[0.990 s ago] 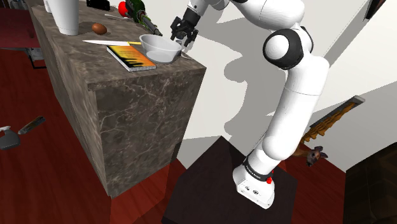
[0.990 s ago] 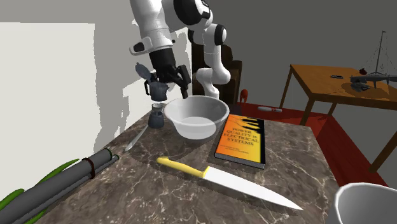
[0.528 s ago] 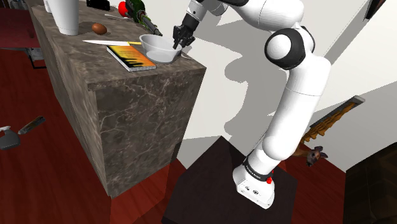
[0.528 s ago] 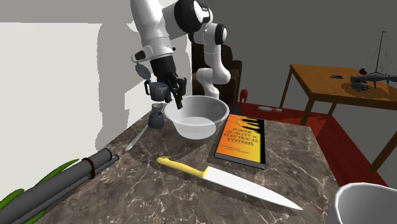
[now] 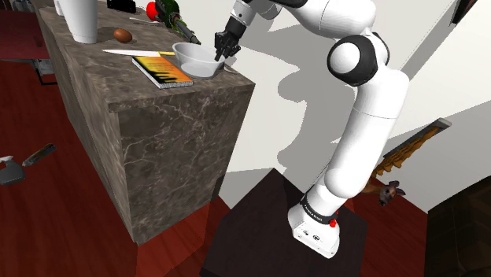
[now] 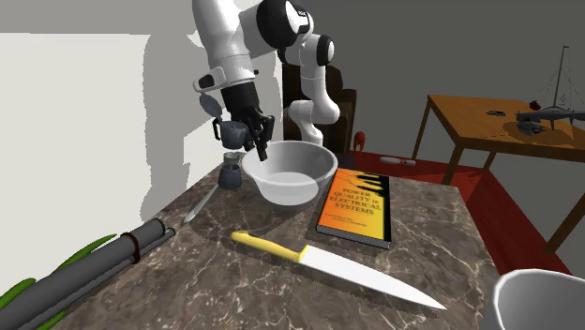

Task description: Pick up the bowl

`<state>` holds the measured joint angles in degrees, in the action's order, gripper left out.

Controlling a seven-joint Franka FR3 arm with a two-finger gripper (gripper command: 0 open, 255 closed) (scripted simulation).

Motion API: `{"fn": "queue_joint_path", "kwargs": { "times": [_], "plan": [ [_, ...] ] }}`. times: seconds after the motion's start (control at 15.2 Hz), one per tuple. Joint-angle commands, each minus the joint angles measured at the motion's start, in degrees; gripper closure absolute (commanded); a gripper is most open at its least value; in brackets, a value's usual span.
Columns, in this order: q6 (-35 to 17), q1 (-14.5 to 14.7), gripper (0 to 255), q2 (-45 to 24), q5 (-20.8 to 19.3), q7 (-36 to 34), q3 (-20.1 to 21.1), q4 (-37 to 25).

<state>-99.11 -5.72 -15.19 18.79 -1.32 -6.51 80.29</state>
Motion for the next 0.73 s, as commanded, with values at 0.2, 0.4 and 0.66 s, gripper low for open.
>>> {"fn": "queue_joint_path", "kwargs": {
  "times": [0.2,0.4,0.66],
  "plan": [
    [3.3,-0.2,255,-0.7,0.0,-0.9,0.0,-3.9],
    [5.8,-0.4,255,-1.4,0.0,-1.5,0.0,-7.3],
    [9.5,-0.8,255,-2.8,0.1,-2.4,0.0,-12.3]
  ]
}}
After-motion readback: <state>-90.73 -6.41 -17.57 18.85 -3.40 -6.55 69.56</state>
